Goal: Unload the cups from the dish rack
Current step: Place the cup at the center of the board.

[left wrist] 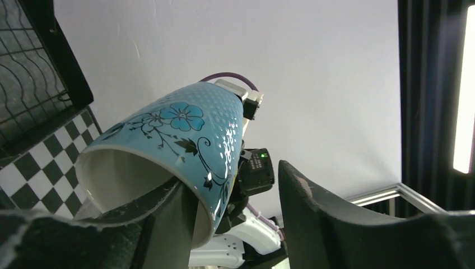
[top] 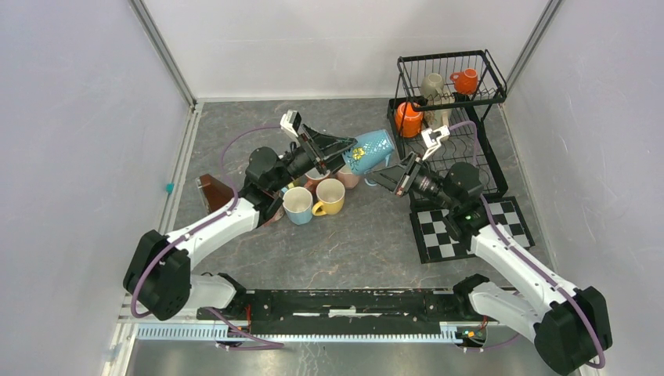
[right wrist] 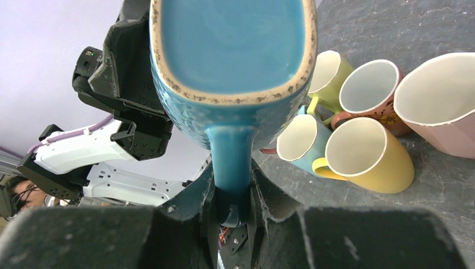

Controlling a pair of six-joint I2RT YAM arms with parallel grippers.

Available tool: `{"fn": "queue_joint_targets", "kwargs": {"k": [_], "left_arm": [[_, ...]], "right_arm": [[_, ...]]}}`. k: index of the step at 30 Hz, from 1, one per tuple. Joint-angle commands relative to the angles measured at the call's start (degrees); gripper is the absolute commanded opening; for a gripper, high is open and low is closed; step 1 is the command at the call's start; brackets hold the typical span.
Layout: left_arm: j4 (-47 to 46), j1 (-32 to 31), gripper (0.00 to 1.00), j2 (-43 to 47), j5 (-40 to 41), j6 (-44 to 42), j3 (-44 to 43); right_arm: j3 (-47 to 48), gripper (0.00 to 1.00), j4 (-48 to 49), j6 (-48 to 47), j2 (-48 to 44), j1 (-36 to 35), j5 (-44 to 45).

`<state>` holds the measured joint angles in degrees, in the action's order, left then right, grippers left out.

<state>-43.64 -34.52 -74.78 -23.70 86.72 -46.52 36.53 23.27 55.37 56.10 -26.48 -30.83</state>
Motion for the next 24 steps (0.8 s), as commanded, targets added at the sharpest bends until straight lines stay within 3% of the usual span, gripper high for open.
{"fn": "queue_joint_targets", "kwargs": {"k": [1, 18, 22, 24], "left_arm": [[-9.81, -0.53, 0.58, 0.57, -0.7, 7.09, 0.1], [-14.72, -1.95, 0.44, -1.31, -1.82, 17.17, -0.27], [-14.55, -2.03, 0.32, -1.55, -2.17, 17.08, -0.32], [-14.5, -1.95, 0.21, -1.74, -2.32, 16.96, -0.41]], "right_arm": [[-0.87, 0.0, 11.43, 2.02, -1.2, -0.74, 2.86], [-2.25, 0.0, 16.44, 0.02, 0.68, -3.37, 4.73], [-2.41, 0.0, 15.78, -0.26, 0.68, -3.71, 4.92], [-2.43, 0.0, 15.22, -0.43, 0.62, -3.75, 4.96]]}}
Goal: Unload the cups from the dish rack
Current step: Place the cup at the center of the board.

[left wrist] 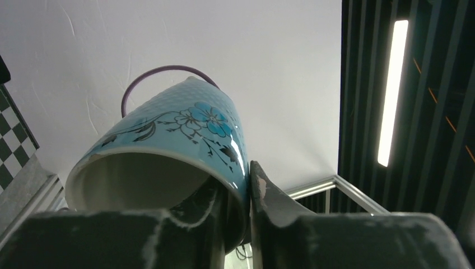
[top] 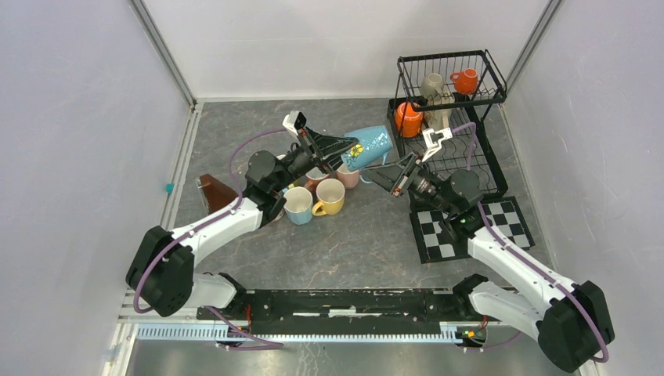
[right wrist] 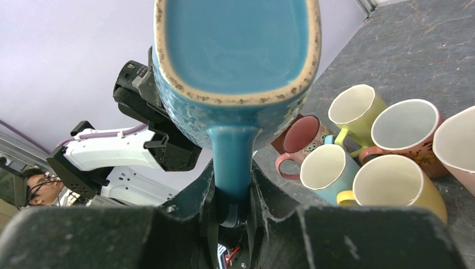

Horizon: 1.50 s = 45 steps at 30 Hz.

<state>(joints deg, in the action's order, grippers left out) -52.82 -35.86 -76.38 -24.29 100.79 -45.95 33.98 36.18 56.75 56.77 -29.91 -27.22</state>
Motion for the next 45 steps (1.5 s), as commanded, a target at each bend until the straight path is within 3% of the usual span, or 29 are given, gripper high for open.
{"fn": "queue_joint_targets", "kwargs": {"k": [1, 3, 6, 7, 14, 18, 21, 26, 39, 45], "left_arm": [[-5.22, -0.62, 0.16, -0.09, -1.93, 2.67, -1.11], [-4.5, -0.62, 0.03, -0.09, -2.24, 2.04, -1.5], [-3.43, -0.62, 0.02, 0.39, -2.16, 0.63, -1.81], [-2.91, -0.63, 0.02, 0.66, -2.11, 0.06, -2.13], [5.74, -0.64, 0.02, 3.65, -1.98, -6.89, -5.99], [9.71, -0.31, 0.02, 4.7, -1.68, -10.26, -7.85], [12.75, 0.06, 0.02, 5.24, -2.0, -12.57, -9.07], [21.85, 0.33, 0.02, 6.61, -2.71, -18.75, -12.03], [54.85, 0.24, 0.02, 8.82, -3.7, -40.12, -22.36], [70.22, -2.17, 0.02, 5.84, 1.06, -51.09, -28.9]], "right_arm": [[0.15, 0.0, 1.75, -1.96, -0.24, -0.29, 1.38], [0.19, 0.0, 0.68, -2.41, -0.6, -0.28, 1.69], [0.28, 0.0, -1.71, -3.83, -1.67, -0.4, 2.57], [0.31, 0.05, -3.03, -4.63, -2.15, -0.4, 3.1], [0.93, 0.74, -10.23, -9.9, -6.1, -0.32, 6.76], [2.05, 0.92, -16.75, -13.48, -8.33, -0.41, 9.82], [2.08, 0.98, -21.32, -15.71, -10.88, -0.38, 12.68], [3.67, 0.98, -30.53, -19.16, -14.35, -0.36, 17.74], [12.86, 0.98, -50.99, -27.84, -16.15, -0.34, 31.45], [18.27, 0.98, -57.63, -29.85, -14.89, -0.36, 36.57]]}}
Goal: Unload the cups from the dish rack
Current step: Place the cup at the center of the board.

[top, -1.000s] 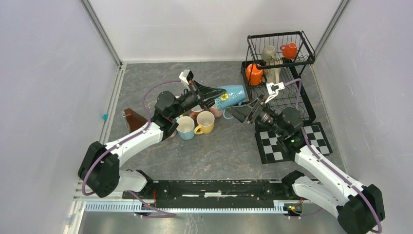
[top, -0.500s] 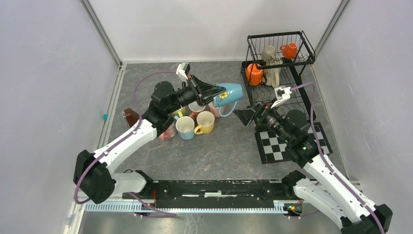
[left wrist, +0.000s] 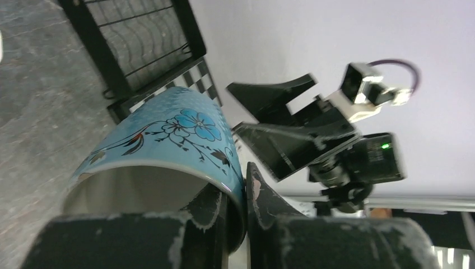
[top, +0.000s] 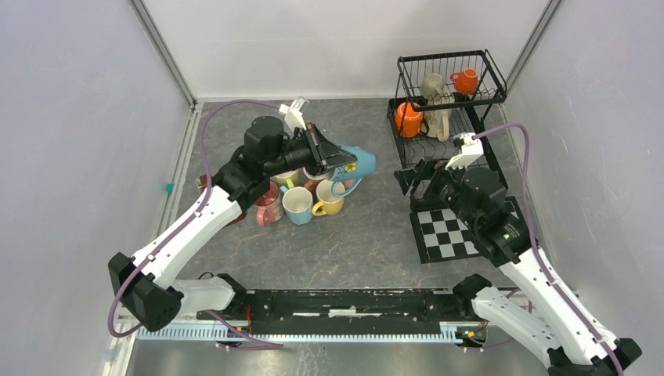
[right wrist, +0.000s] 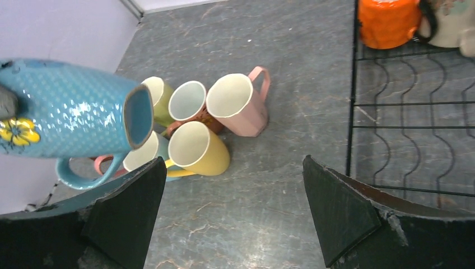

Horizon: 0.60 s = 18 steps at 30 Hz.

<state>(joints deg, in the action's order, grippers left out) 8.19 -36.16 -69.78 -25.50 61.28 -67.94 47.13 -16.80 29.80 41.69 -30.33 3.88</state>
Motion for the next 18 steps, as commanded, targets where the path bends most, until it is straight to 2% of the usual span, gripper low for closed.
{"fn": "queue_joint_targets", "kwargs": {"k": [1, 9, 14, 18], "left_arm": [[11.59, -2.59, 0.02, -1.52, 3.51, -13.23, -8.3], [25.73, -9.55, 0.02, -10.52, 14.41, -22.86, -18.74], [30.78, -13.18, 0.02, -17.46, 21.97, -23.7, -24.31], [31.43, -16.19, 0.02, -22.49, 28.06, -23.23, -27.59]], "right_arm": [[5.82, 0.98, -5.09, -3.05, 0.08, 0.03, 6.0], [10.11, 0.98, -9.32, -4.07, 0.59, 0.07, 9.83], [12.76, 0.98, -10.4, -3.51, 0.34, 0.01, 11.71], [14.13, 0.98, -10.79, -3.56, 0.84, 0.01, 11.83]]}}
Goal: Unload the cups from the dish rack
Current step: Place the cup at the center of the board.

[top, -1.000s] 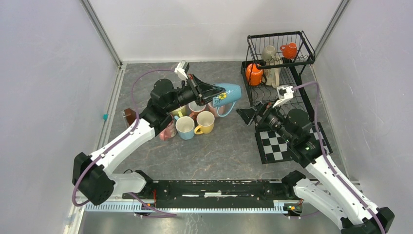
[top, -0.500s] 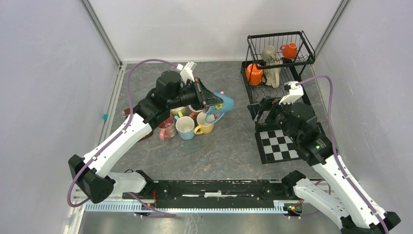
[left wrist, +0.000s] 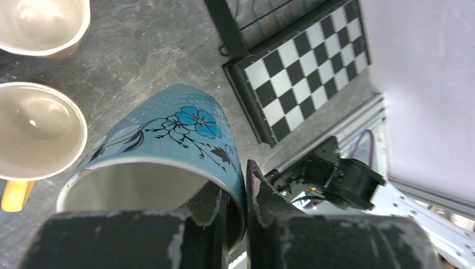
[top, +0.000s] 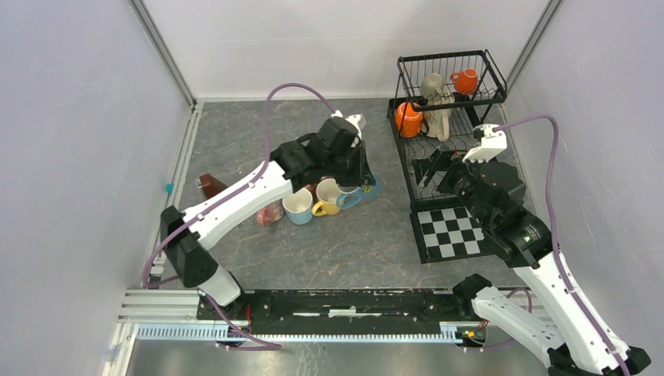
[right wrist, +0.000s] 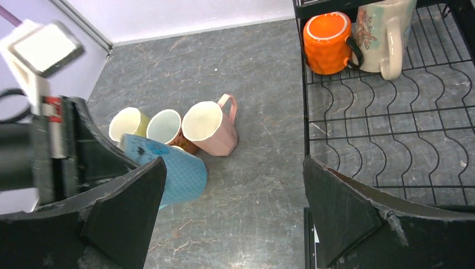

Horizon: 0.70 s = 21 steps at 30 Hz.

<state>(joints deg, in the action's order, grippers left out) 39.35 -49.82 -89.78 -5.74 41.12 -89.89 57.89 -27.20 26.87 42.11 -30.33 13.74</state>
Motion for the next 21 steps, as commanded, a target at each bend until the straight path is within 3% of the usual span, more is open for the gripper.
{"fn": "queue_joint_targets", "kwargs": {"k": [1, 21], "left_arm": [[0.33, -3.09, 0.02, -3.62, 9.29, -2.74, -6.42], [3.26, -4.9, 0.02, -22.58, 15.78, -4.64, -13.07]], "right_arm": [[3.61, 0.98, -0.53, -0.6, 0.52, 0.07, 2.03], [5.27, 0.98, -4.04, -0.66, -2.1, 0.02, 5.35]]}}
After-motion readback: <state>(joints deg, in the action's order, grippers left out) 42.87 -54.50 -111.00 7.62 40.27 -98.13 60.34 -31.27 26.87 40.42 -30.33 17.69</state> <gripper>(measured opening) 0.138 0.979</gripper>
